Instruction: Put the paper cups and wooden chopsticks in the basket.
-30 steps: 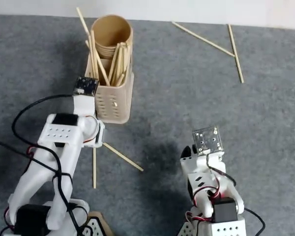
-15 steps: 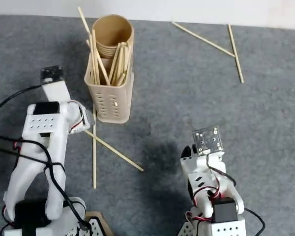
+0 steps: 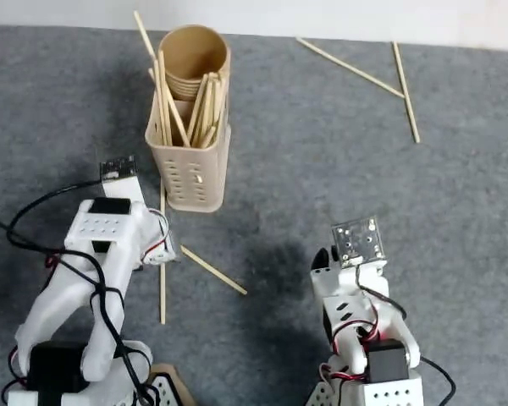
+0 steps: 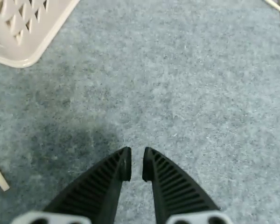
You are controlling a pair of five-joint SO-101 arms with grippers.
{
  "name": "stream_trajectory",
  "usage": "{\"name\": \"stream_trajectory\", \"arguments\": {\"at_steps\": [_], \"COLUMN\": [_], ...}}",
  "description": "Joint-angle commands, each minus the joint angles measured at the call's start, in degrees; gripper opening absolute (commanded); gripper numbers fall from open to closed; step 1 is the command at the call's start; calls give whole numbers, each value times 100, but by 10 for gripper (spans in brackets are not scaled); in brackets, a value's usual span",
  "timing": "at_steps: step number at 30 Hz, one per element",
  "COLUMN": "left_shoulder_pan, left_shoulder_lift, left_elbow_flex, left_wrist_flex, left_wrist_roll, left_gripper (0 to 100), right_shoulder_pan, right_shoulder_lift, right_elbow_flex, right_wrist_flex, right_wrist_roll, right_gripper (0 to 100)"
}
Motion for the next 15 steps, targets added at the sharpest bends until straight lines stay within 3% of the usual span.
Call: {"name": "stream_trajectory", "arguments": {"at_steps": [1, 6, 12, 15], "left_shoulder_pan": [84, 92, 312, 400], "left_shoulder_lift": [-40, -31, 866, 1596], "left_elbow_flex": [48, 136, 163, -22], "left_wrist_flex": [-457, -1002, -2013, -2154], "left_wrist_roll": [-44, 325, 519, 492], "left_gripper": [262, 257, 98, 63], "right_shoulder_pan": [40, 40, 40, 40], "right_shoulder_lift": [-48, -48, -48, -48], "right_elbow_flex": [-31, -31, -31, -31], "right_wrist_flex": [-101, -101, -101, -110], "right_wrist_roll": [53, 53, 53, 53], "right_gripper": [56, 56, 56, 56]}}
